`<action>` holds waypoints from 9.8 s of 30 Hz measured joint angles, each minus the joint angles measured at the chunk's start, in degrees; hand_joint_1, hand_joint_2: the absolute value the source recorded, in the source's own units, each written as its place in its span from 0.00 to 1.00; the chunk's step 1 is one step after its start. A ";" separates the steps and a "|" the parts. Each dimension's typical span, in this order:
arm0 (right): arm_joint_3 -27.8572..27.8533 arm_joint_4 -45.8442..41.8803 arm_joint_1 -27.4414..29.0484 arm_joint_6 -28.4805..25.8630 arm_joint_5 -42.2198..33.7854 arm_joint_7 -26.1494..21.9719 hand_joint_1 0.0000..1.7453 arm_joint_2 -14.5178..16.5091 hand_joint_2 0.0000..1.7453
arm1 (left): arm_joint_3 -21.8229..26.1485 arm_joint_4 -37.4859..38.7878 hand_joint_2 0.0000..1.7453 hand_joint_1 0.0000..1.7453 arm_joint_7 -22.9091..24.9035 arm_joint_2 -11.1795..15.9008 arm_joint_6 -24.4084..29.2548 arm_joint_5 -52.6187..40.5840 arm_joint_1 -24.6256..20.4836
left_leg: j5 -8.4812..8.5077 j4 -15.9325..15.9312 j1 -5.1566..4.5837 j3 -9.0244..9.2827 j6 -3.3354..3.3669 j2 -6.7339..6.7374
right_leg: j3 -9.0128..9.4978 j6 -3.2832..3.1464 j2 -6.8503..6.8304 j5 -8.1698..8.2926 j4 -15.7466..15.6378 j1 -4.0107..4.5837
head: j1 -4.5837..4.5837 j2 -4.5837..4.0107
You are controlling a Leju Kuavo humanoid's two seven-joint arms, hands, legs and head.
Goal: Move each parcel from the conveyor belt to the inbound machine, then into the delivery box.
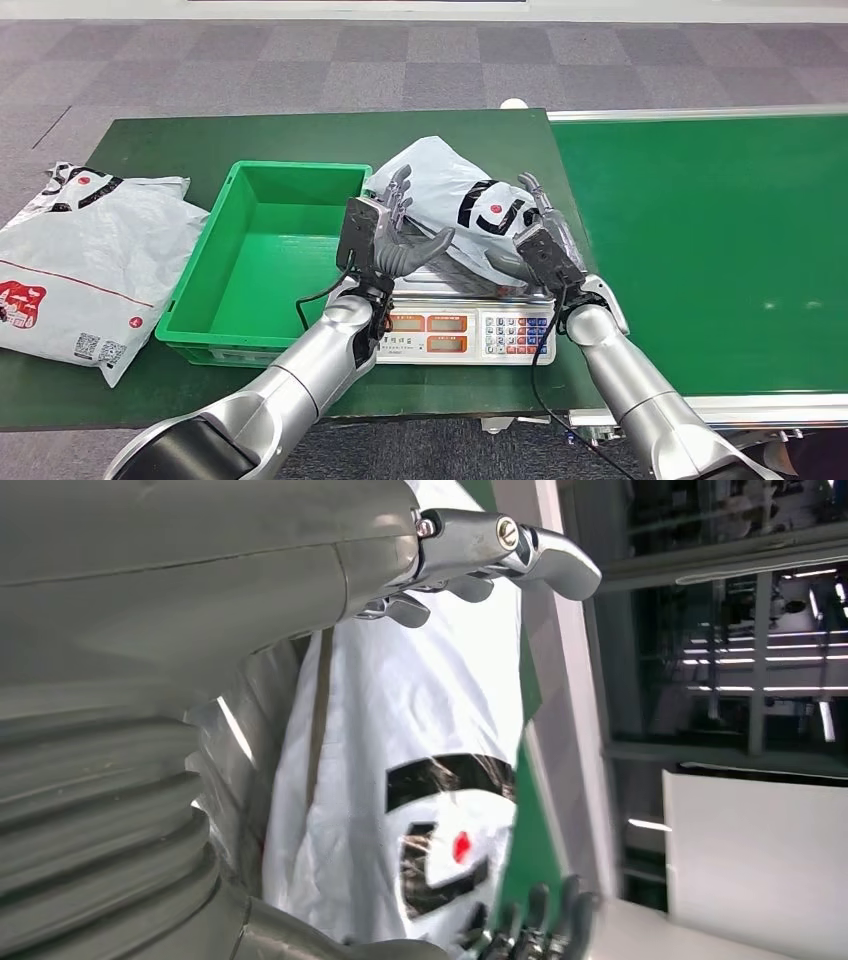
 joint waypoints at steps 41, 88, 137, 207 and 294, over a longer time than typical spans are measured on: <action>-23.20 9.89 -0.44 7.24 -16.15 -7.12 0.00 -0.01 1.00 | -28.22 4.40 1.00 0.00 21.02 0.03 5.84 -39.13 -9.41 | 0.03 0.05 -0.08 -0.24 0.09 -0.07 | -0.07 0.15 -0.02 0.07 0.02 -0.10 | 0.02 0.00; -19.70 5.28 -1.26 1.91 -8.52 -4.23 0.00 0.43 1.00 | -17.44 3.38 1.00 0.00 9.49 0.09 1.94 -21.23 -8.05 | 0.04 0.05 -0.07 -0.23 0.09 -0.09 | -0.06 0.14 -0.05 0.07 0.02 -0.09 | 0.02 0.00; -6.43 20.59 -17.66 -6.66 23.93 11.17 0.00 -1.85 1.00 | 1.00 1.70 1.00 0.00 7.60 3.05 -2.58 -8.31 -5.74 | 0.14 0.01 0.00 -0.26 0.00 -0.08 | -0.10 0.15 -0.03 0.10 0.06 -0.03 | 0.02 0.00; -5.47 25.13 -11.57 22.50 -4.25 8.83 1.00 9.41 1.00 | 9.59 -0.07 1.00 0.00 10.77 5.94 -5.57 -15.96 -6.01 | 0.13 0.02 0.10 -0.13 -0.04 0.02 | -0.02 0.07 0.08 0.12 0.04 0.07 | 0.02 0.00; -26.10 16.43 -7.09 -7.35 5.46 -3.06 0.00 -4.61 1.00 | -6.51 1.64 1.00 0.00 15.41 6.04 -1.44 -56.05 -6.49 | 0.11 0.03 -0.01 -0.24 -0.02 -0.05 | -0.12 0.07 0.00 0.12 0.03 -0.04 | 0.02 0.00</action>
